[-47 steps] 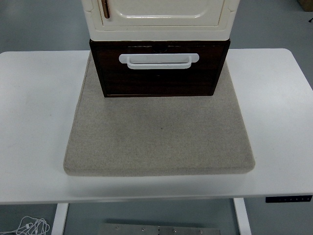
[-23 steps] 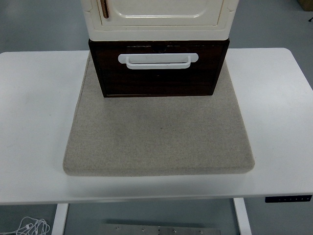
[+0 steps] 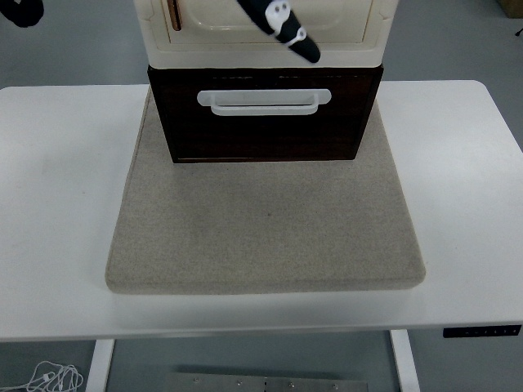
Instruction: Open the drawer under the combination cabinet
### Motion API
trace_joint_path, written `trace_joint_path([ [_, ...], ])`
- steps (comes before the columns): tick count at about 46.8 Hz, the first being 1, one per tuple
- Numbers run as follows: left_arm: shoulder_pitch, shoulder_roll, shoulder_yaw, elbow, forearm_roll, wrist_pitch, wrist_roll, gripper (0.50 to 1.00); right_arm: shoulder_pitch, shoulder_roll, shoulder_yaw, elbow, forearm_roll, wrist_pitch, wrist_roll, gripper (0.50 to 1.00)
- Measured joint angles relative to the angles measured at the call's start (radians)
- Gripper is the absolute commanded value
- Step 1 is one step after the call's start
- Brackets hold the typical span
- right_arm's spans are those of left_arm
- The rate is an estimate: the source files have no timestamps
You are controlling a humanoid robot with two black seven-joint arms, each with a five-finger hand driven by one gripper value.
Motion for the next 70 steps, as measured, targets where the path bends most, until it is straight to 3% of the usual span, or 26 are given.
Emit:
trace_joint_path([
  [5, -0.003, -0.026, 0.069, -0.024, 0.065, -0.001, 0.031, 1.000, 0.000, 0.000, 0.000, 0.000, 0.000, 0.000, 0.000, 0.926],
  [13, -0.003, -0.069, 0.099, -0.029, 0.077, 0.001, 0.157, 1.000, 0.000, 0.000, 0.000, 0.000, 0.000, 0.000, 0.000, 0.928],
  [26, 0.030, -0.153, 0.099, 0.005, 0.078, 0.060, 0.269, 1.000, 0.000, 0.000, 0.000, 0.000, 0.000, 0.000, 0.000, 0.926],
  [49, 0.105, -0.208, 0.099, 0.072, 0.079, 0.127, 0.310, 1.000, 0.000, 0.000, 0.000, 0.000, 0.000, 0.000, 0.000, 0.928],
  [70, 0.140, -0.205, 0.103, 0.128, 0.081, 0.117, 0.316, 1.000, 0.000, 0.000, 0.000, 0.000, 0.000, 0.000, 0.000, 0.926],
])
